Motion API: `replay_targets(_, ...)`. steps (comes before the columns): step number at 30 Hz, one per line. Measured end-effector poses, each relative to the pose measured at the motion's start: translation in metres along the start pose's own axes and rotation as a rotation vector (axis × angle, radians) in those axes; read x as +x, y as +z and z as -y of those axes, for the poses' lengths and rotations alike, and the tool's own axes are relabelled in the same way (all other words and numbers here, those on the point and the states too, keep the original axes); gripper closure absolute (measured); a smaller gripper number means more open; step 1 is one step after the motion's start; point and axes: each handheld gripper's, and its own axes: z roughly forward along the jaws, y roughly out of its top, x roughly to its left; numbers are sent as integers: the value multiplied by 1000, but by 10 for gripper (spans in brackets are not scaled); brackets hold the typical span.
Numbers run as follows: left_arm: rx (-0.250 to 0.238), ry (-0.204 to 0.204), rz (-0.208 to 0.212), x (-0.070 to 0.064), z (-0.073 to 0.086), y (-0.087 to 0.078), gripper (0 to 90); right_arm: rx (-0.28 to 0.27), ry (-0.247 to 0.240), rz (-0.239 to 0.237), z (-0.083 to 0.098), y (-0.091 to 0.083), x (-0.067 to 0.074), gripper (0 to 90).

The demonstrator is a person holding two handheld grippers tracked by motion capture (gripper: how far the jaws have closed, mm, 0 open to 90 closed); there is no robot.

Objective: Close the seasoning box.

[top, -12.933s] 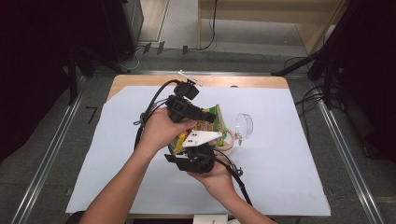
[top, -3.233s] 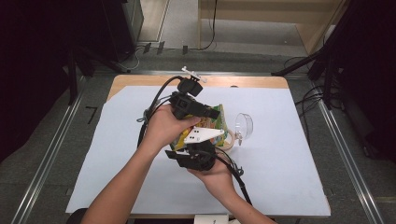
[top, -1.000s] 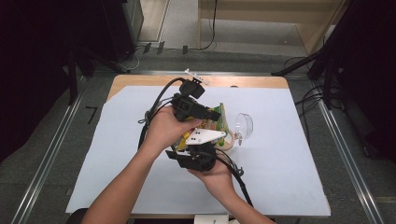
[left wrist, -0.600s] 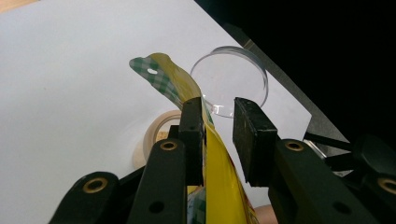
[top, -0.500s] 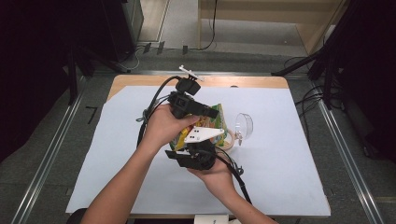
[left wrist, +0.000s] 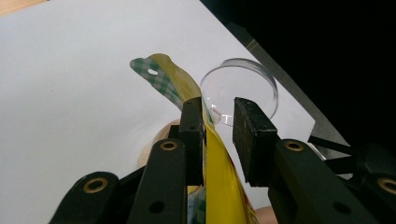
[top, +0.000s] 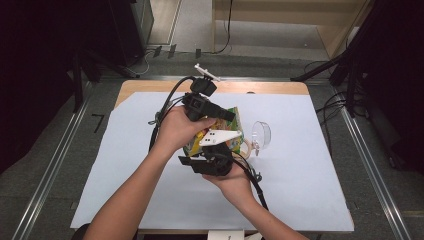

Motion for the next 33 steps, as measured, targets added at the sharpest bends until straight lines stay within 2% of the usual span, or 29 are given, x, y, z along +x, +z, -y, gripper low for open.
replay_targets(2,11,0,-6,1,-1,4,741,6,28,-13,1,1,-3,688)
replay_targets(3,17,-8,3,2,-1,5,745,6,36,-17,1,1,-4,688)
replay_targets(7,26,-39,33,9,-2,6,748,13,24,-5,2,1,-3,692)
replay_targets(11,39,-51,44,11,-2,7,747,14,15,0,2,1,-3,691)
replay_targets(21,44,-43,42,9,-2,6,743,12,9,1,2,0,-1,691)
replay_targets(25,43,-48,45,8,-3,5,743,14,-6,18,1,-1,1,685)
replay_targets(33,55,-43,41,7,-3,5,740,6,-3,12,1,-2,2,687)
